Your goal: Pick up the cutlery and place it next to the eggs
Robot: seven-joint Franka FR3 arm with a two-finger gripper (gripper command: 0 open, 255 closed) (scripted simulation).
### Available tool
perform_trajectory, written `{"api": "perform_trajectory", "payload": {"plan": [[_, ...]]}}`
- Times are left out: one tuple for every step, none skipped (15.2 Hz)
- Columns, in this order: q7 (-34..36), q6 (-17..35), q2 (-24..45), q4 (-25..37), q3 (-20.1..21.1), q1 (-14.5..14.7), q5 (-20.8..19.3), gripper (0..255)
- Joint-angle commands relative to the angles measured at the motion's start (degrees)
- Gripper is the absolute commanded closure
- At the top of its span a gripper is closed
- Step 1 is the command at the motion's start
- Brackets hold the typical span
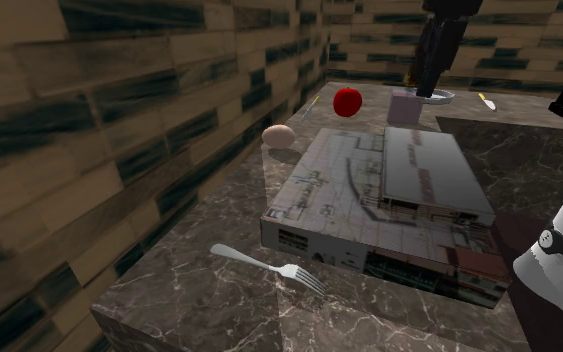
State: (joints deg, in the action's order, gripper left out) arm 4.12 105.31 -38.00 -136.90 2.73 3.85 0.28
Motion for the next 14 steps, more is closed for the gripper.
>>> {"api": "perform_trajectory", "payload": {"plan": [[1.86, 3.34, 2.93, -0.18, 1.57, 0.51, 0.63, 0], [2.75, 4.9, 4.46, -0.16, 2.32, 0.72, 0.86, 0], [3.63, 6.44, 6.04, -0.05, 3.08, 0.91, 1.06, 0], [4.53, 7.96, 7.69, 0.14, 3.82, 1.1, 1.2, 0], [5.44, 9.45, 9.38, 0.41, 4.56, 1.27, 1.29, 0], [6.36, 10.91, 11.13, 0.75, 5.29, 1.42, 1.32, 0], [7.29, 12.33, 12.92, 1.18, 6.02, 1.56, 1.3, 0], [8.24, 13.72, 14.76, 1.68, 6.75, 1.67, 1.22, 0], [9.21, 15.06, 16.64, 2.27, 7.46, 1.78, 1.07, 0], [10.21, 16.36, 18.56, 2.93, 8.17, 1.86, 0.85, 0], [11.22, 17.61, 20.51, 3.67, 8.87, 1.92, 0.56, 0], [12.27, 18.81, 22.5, 4.48, 9.55, 1.99, 0.18, 0], [13.36, 19.94, 24.52, 5.37, 10.2, 2.06, -0.28, 0], [14.47, 21.02, 26.57, 6.34, 10.82, 2.15, -0.82, 0]]}}
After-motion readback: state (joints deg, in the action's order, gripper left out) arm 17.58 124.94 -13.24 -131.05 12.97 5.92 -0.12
